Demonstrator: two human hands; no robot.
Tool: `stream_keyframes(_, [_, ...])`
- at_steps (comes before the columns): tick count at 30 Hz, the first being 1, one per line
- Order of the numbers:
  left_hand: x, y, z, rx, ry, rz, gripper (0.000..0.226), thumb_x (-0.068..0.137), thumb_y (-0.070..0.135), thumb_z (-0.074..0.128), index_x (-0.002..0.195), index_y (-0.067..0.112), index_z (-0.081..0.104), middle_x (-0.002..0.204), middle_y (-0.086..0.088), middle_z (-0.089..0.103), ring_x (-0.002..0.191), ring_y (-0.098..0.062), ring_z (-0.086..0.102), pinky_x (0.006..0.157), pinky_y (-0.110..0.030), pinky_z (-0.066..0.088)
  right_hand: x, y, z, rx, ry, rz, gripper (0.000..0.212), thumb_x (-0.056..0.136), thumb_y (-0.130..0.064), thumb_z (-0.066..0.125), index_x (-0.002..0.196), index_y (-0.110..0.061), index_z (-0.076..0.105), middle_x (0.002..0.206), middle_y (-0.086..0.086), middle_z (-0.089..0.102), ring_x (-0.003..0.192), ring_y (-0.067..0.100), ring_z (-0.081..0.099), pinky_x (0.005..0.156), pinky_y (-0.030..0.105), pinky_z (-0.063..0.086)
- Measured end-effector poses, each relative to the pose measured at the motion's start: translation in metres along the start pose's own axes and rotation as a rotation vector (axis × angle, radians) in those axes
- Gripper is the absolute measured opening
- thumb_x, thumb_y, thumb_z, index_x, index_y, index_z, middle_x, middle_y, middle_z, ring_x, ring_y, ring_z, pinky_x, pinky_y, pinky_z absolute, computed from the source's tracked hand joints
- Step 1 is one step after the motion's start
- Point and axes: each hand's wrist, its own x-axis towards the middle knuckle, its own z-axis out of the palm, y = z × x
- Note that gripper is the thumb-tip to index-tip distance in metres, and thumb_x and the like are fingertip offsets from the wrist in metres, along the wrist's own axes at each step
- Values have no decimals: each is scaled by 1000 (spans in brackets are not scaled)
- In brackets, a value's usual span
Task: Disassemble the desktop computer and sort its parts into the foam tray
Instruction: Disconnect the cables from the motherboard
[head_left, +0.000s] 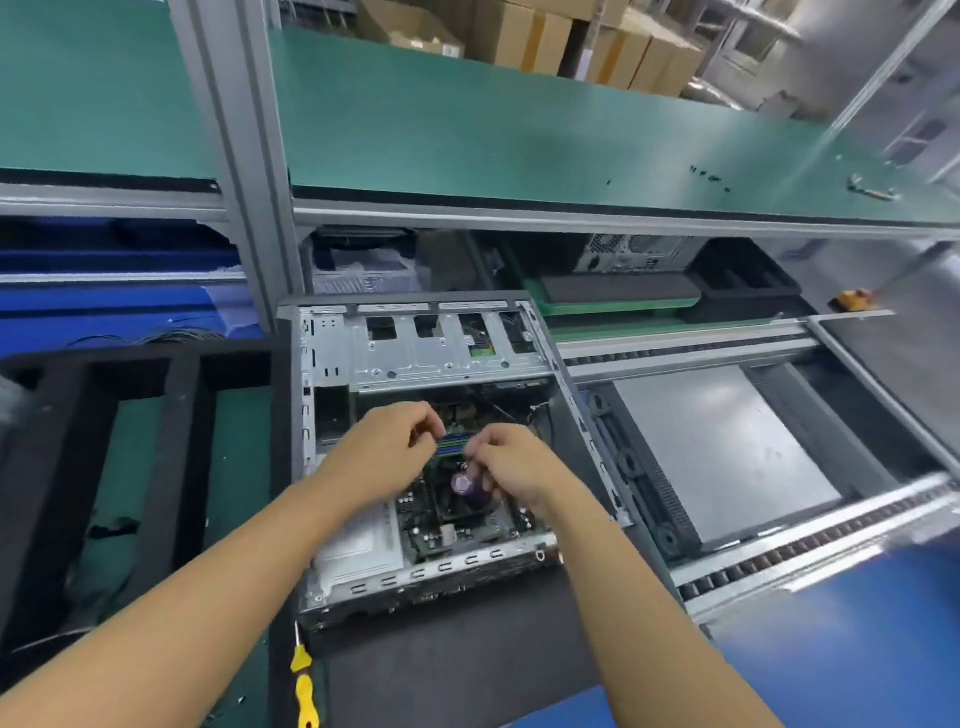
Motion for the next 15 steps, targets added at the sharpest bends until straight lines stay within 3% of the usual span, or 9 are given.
stream_keyframes(4, [23,-3,15,380,-198,-58,27,95,16,45,107,33,62,113,10,64,97,-11,59,84,-35,52,29,35,-33,-274,-60,70,21,92,5,40,94,-7,57,84,8,61,50,9,49,51,22,39])
stream_keyframes(8, [37,-4,28,642,-319,-125,23,94,25,50,111,34,61,116,7,62,102,-16,61,79,-34,51,59,57,-43,-608,-38,66,22,93,-11,51,113,-13,59,102,4,55,89,21,51,84,33,47])
stream_keyframes(10, [43,1,36,706,-337,-149,21,92,35,54,112,28,60,113,3,62,98,-20,62,75,-35,51,69,61,-41,-554,-83,109,33,95,-13,50,129,-11,49,106,7,51,91,24,50,83,35,46])
stream_keyframes(13, [51,7,49,756,-355,-157,28,91,45,56,110,25,59,110,2,63,99,-23,62,70,-35,47,78,59,-36,-430,-118,93,38,97,-14,51,134,-12,43,100,10,55,83,23,52,71,31,42])
stream_keyframes(15, [53,8,56,806,-349,-157,28,90,47,55,105,24,62,108,1,66,98,-24,63,69,-33,42,79,54,-36,-92,-66,36,32,96,-9,50,129,-8,51,93,11,61,72,19,55,62,31,45])
